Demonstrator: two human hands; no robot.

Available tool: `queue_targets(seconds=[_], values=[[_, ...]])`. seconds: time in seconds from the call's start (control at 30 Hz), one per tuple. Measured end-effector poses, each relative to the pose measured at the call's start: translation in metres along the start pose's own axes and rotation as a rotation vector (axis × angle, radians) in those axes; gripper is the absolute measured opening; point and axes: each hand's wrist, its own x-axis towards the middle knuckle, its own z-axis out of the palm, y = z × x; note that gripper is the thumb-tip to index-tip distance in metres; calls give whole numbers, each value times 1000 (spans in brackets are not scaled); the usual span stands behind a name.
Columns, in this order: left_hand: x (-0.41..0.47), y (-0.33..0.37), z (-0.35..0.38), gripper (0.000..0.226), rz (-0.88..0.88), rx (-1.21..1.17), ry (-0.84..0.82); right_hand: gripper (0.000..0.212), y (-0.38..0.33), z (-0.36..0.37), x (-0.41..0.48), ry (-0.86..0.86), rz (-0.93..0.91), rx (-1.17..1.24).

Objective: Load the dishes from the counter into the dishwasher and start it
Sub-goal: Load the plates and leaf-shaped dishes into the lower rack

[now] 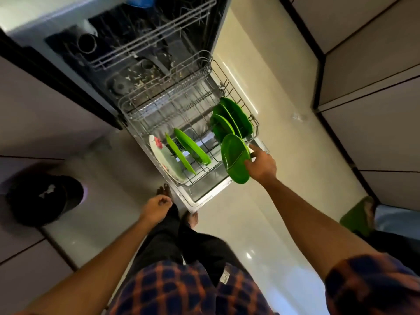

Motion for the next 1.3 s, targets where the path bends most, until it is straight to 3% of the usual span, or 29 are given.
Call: queue_targets(seconds=[0.17,0.33,0.63,0.73,0.83,1.07,1.3], values=[[39,9,45,16,-11,2,-76,37,0,1,48,91,1,-6],[48,47,83,14,-69,-65,-44,36,-6,2,89,123,-50,-1],[108,65,164,12,-159,-53,54,30,3,23,194,52,-311,-38],[126,60,182,24,-76,70,175,26,7,29,215,41,-430,-103],[142,55,195,39,124,229,254,19,5,40,230,25,-573,-151],[170,49,203,55,180,561,68,42,-7,65,235,33,-606,-242],[180,43,193,53,225,581,-1,51,-2,76,225,60,-592,-241]])
